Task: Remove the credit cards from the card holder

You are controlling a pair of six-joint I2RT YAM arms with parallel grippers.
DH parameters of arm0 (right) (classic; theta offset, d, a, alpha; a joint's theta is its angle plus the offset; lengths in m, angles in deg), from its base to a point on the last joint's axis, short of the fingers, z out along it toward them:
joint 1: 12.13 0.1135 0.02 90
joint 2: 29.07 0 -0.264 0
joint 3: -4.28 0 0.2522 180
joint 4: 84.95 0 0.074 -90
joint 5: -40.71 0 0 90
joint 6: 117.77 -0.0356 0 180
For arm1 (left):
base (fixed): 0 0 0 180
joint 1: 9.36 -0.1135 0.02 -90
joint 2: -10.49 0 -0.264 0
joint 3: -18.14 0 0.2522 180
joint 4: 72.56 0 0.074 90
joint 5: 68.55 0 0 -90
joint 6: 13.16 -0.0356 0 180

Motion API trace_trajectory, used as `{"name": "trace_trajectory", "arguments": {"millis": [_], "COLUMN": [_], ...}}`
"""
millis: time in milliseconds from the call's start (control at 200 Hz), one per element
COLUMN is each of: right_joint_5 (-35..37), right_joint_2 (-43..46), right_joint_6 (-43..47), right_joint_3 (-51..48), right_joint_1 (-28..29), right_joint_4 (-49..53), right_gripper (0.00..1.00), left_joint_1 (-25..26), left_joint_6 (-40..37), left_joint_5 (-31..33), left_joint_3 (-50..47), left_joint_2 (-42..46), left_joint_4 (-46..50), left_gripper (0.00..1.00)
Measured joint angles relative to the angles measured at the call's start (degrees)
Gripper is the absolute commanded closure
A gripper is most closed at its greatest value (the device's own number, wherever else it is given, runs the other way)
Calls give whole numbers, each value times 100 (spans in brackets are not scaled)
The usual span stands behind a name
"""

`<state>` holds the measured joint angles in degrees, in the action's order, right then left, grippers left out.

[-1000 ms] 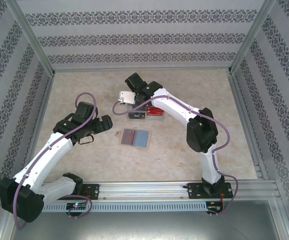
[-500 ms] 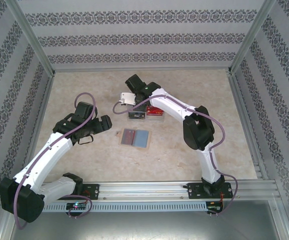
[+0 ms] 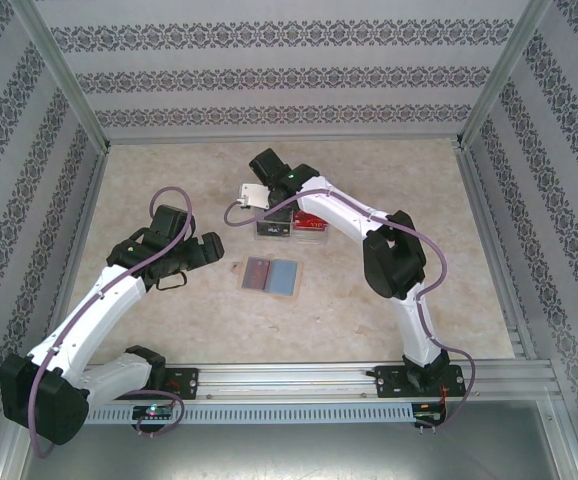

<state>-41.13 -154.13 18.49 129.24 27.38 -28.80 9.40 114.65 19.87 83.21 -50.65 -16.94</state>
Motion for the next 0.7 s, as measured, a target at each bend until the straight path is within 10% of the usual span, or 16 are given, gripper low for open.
{"name": "trace_trajectory", "arguments": {"millis": [255,699], "right_joint_5": [109,581], "right_joint_2": [-11,-15], "right_joint_6": [-140,-291], "right_joint_3": [74,83], "right_joint_1": [0,-2], "right_joint_4": [-127,-402], "right_gripper": [66,65], "left_joint_1": [-15,-33], "left_joint_6": [0,0], "left_joint_5": [-33,-114], "left_joint_3": [0,-11], "left_joint_2": [-11,-15], "left_joint_4": [-2,-4], "left_gripper": [0,0]}}
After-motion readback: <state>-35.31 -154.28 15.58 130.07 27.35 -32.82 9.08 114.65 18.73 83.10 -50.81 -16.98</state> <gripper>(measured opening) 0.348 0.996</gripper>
